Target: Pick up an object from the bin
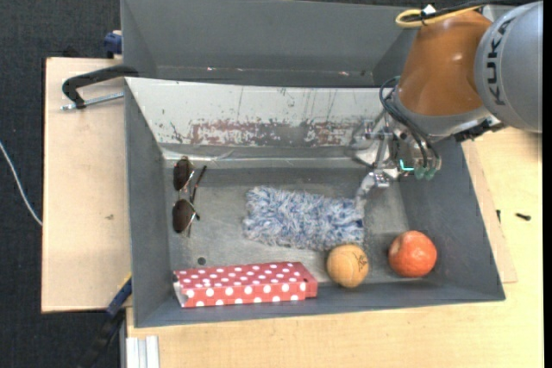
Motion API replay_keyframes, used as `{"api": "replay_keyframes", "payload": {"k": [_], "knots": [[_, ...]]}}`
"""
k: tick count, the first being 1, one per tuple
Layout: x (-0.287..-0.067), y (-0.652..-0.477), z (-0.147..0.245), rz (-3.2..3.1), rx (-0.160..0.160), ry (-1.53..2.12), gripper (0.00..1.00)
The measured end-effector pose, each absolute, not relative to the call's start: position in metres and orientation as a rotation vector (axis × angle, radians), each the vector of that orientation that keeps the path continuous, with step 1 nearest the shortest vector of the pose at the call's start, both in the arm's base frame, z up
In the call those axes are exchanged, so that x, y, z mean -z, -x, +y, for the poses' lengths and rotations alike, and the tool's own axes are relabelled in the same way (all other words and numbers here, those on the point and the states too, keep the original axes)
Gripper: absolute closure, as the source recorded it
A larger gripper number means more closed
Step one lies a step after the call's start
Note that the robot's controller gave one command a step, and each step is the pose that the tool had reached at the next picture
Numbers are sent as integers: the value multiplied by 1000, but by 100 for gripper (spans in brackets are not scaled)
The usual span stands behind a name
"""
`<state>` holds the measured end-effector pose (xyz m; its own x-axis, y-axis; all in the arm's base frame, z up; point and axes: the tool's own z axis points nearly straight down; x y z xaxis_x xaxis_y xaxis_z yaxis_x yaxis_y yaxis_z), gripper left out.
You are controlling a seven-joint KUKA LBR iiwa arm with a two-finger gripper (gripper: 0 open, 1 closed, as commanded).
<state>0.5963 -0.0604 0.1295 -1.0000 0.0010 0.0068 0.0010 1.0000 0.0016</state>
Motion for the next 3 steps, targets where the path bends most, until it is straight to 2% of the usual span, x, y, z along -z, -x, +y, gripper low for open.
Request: {"api": "replay_keyframes", "payload": {"k": [1, 2, 3], "knots": [[-134, -598, -60, -3141, 1, 0, 0], [-81, -581, -6, -3144, 1, 108, 0], [-74, -577, 6, -3145, -2, 171, 0]]}}
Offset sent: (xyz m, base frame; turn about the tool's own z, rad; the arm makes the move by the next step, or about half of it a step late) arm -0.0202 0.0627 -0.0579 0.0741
